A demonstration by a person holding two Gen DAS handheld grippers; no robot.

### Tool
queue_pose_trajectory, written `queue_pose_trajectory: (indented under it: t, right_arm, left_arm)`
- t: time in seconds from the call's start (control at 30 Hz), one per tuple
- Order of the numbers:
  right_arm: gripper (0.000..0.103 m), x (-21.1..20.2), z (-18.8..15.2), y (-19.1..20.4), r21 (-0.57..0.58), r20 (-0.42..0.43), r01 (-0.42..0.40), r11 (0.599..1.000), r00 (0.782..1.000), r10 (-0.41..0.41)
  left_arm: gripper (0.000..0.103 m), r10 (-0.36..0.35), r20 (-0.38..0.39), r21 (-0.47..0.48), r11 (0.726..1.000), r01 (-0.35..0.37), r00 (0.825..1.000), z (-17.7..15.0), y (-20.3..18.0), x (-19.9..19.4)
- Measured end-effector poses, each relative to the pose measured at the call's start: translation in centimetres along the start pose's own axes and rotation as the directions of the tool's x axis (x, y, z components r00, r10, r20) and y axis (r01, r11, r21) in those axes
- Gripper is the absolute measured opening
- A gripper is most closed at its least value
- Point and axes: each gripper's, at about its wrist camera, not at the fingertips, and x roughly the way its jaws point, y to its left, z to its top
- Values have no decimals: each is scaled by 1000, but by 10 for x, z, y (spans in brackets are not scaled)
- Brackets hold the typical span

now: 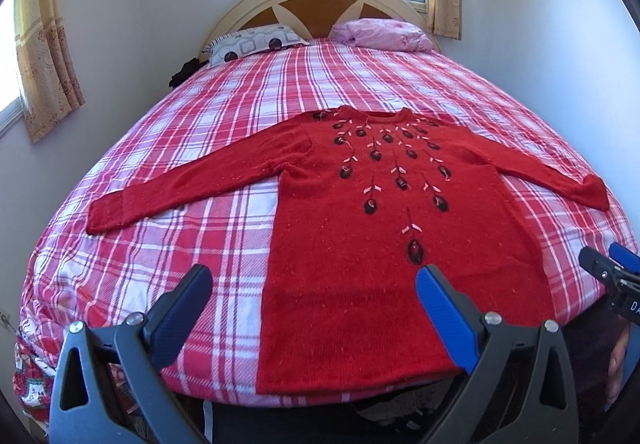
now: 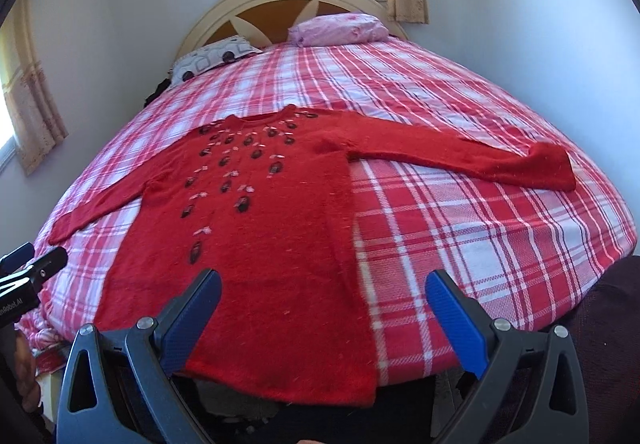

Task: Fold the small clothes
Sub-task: 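Reach the right gripper to the sweater sleeve cuff and close on it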

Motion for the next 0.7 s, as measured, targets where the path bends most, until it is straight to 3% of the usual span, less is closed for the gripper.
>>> queue_pose_trajectory:
  t: [0.17, 0.37, 0.47, 0.53, 0.7]
  right_arm:
    - [99, 29, 13, -50, 103, 4, 20, 994, 1000, -20]
    - [80, 59, 28, -112, 204, -23, 84, 975, 996, -81]
    - [78, 70, 37, -152, 265, -30, 143, 954, 990, -140]
    - [71, 77, 43, -176, 305, -32, 166, 938, 986, -164]
    - [71, 88, 53, -224, 377, -51, 226, 898, 973, -224]
  left_arm:
    - [103, 27, -19, 5, 1000, -27, 999, 21, -4, 40]
    - [103, 73, -16, 11, 997, -73, 997, 47, -6, 85]
    - [103, 96, -20, 14, 995, -96, 995, 61, -6, 109]
    - [103, 107, -30, 21, 994, -106, 994, 69, -9, 125]
    - [103, 117, -41, 53, 992, -115, 992, 84, -20, 157]
